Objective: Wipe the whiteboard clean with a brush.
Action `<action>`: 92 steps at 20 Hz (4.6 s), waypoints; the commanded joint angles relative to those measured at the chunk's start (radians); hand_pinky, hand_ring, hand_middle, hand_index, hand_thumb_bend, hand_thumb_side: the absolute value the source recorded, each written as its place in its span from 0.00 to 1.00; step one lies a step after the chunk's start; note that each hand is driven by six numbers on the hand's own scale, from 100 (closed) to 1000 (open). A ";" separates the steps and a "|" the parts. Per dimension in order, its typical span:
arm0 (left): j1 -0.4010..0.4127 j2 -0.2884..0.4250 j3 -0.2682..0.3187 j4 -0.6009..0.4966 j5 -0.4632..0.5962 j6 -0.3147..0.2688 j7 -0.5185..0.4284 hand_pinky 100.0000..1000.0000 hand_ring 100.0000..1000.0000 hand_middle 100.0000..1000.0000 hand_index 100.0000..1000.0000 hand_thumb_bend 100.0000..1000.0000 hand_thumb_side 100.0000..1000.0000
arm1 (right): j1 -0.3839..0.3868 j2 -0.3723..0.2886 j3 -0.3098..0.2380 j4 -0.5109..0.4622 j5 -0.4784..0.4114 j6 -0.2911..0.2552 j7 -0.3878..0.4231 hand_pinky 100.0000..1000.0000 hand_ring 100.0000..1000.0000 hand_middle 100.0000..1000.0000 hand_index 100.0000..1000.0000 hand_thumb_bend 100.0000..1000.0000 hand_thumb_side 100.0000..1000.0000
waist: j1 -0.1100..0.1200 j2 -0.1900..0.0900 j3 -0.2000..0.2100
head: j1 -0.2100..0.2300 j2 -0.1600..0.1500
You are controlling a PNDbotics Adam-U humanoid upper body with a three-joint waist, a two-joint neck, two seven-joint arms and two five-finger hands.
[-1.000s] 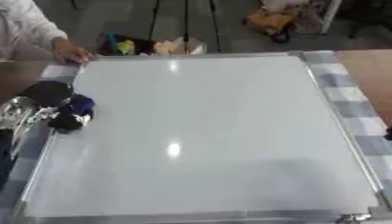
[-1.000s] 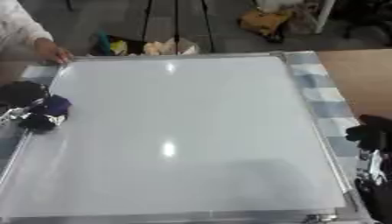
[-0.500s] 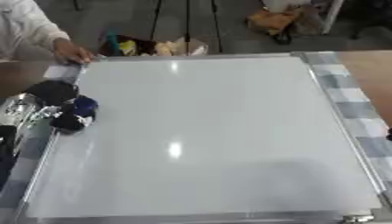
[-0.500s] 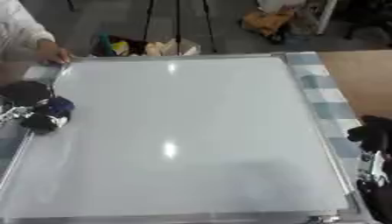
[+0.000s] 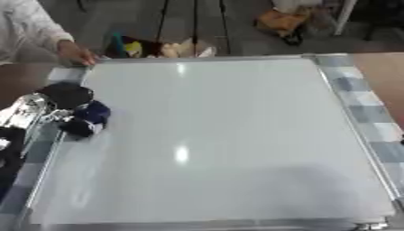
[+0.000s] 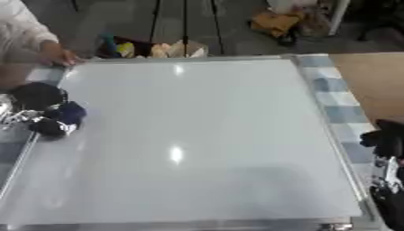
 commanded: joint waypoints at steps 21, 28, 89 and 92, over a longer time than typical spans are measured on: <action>0.081 -0.110 -0.122 -0.224 0.200 -0.030 -0.138 0.43 0.45 0.24 0.39 0.00 0.74 | 0.008 -0.018 -0.004 -0.020 -0.016 0.005 0.000 0.41 0.48 0.36 0.64 0.00 0.62 | -0.011 -0.028 0.028 | 0.005 0.001; 0.082 -0.108 -0.124 -0.231 0.200 -0.024 -0.138 0.43 0.46 0.24 0.39 0.00 0.73 | 0.007 -0.016 -0.003 -0.020 -0.017 0.004 0.003 0.41 0.48 0.36 0.64 0.00 0.62 | -0.012 -0.025 0.027 | 0.007 -0.004; 0.057 0.018 0.146 0.057 0.127 0.228 0.114 0.42 0.45 0.23 0.39 0.00 0.69 | 0.000 -0.002 0.005 -0.020 -0.009 -0.001 0.018 0.41 0.48 0.36 0.64 0.00 0.63 | -0.014 -0.003 0.013 | 0.001 -0.022; 0.058 0.019 0.148 0.061 0.128 0.229 0.118 0.42 0.45 0.23 0.39 0.00 0.69 | 0.000 -0.003 0.006 -0.020 -0.009 -0.002 0.018 0.41 0.48 0.36 0.64 0.00 0.63 | -0.015 -0.003 0.015 | 0.001 -0.021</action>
